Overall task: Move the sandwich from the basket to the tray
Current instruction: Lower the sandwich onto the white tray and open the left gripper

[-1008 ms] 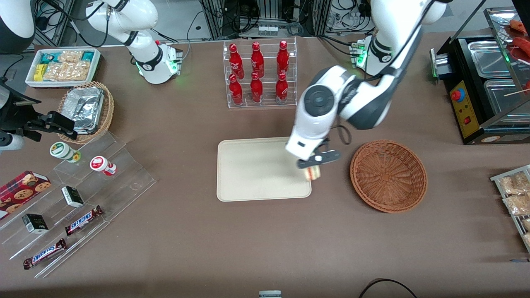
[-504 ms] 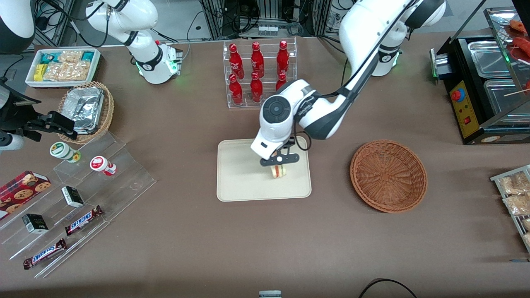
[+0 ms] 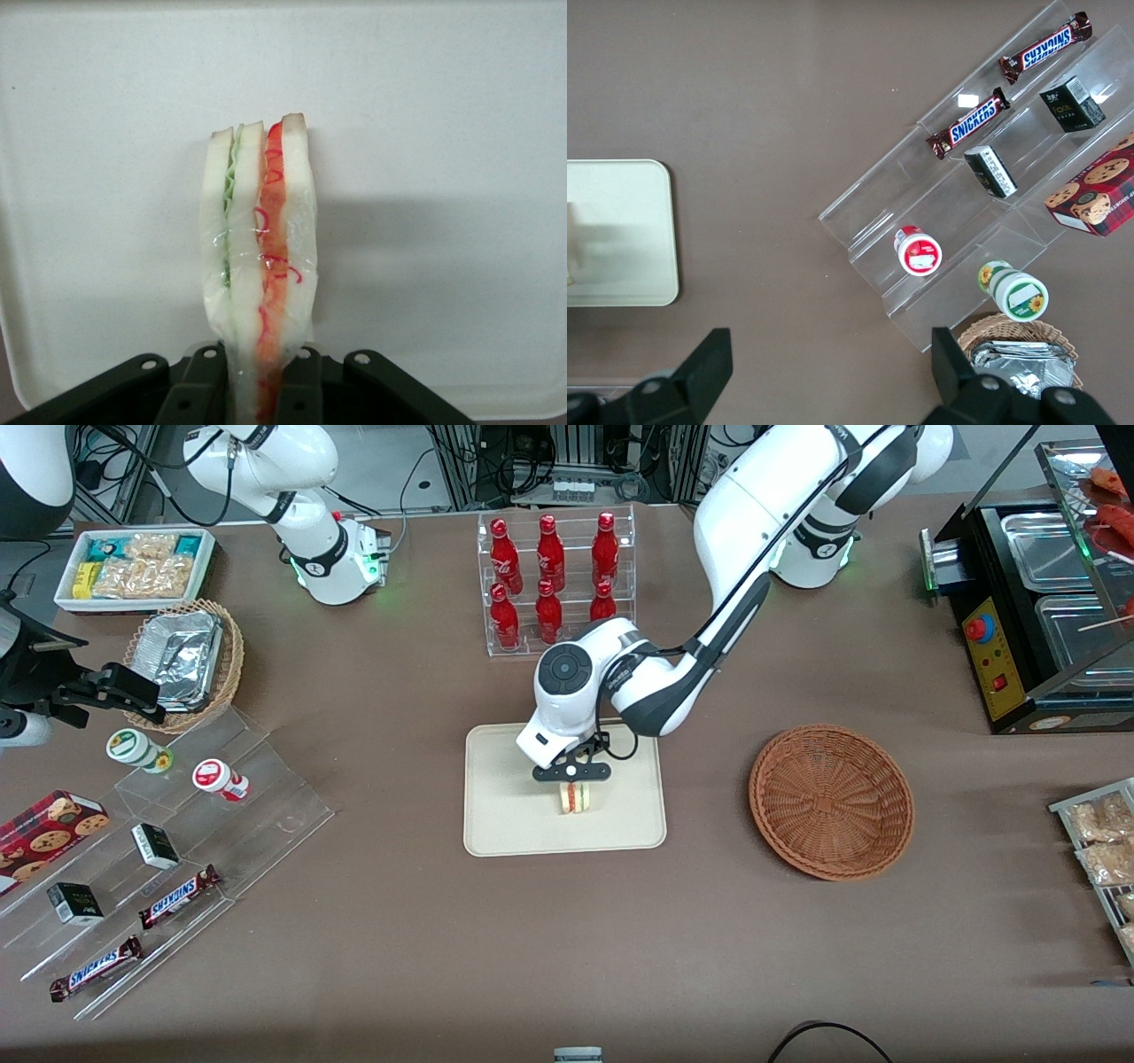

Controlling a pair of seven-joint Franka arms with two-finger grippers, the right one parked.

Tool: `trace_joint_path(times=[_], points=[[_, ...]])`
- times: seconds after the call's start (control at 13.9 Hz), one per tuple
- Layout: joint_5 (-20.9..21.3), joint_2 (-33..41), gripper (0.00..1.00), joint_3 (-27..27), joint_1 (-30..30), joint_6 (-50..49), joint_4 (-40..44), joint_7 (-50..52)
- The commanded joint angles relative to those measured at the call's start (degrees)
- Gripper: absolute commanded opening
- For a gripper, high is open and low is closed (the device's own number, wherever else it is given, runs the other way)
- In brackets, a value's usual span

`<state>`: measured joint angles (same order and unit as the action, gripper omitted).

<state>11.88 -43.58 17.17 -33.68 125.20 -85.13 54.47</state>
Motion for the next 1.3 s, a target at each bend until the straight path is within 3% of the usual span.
trace_joint_path(times=[0.0, 0.07, 0.14, 0.22, 0.29, 0.36, 0.79, 1.22], points=[[1.3, -1.3, 0.04, -0.6, -1.6, -0.2, 2.0, -0.1], [1.3, -1.7, 0.04, -0.6, -1.7, -0.2, 2.0, -0.2], [1.3, -1.9, 0.14, -0.6, -1.7, -0.1, 1.9, -0.1], [1.3, -2.2, 0.45, -0.6, -1.7, 0.1, 1.9, -0.1], [1.3, -2.3, 0.95, -0.7, -1.7, 0.7, 1.9, -0.2], [1.3, -2.2, 1.00, -0.7, -1.7, 1.0, 1.9, 0.5], [0.4, 3.6, 1.00, -0.8, -0.9, -0.2, 1.2, 2.5], [0.6, 13.2, 1.00, -1.9, 2.2, -12.9, 1.2, 5.9]])
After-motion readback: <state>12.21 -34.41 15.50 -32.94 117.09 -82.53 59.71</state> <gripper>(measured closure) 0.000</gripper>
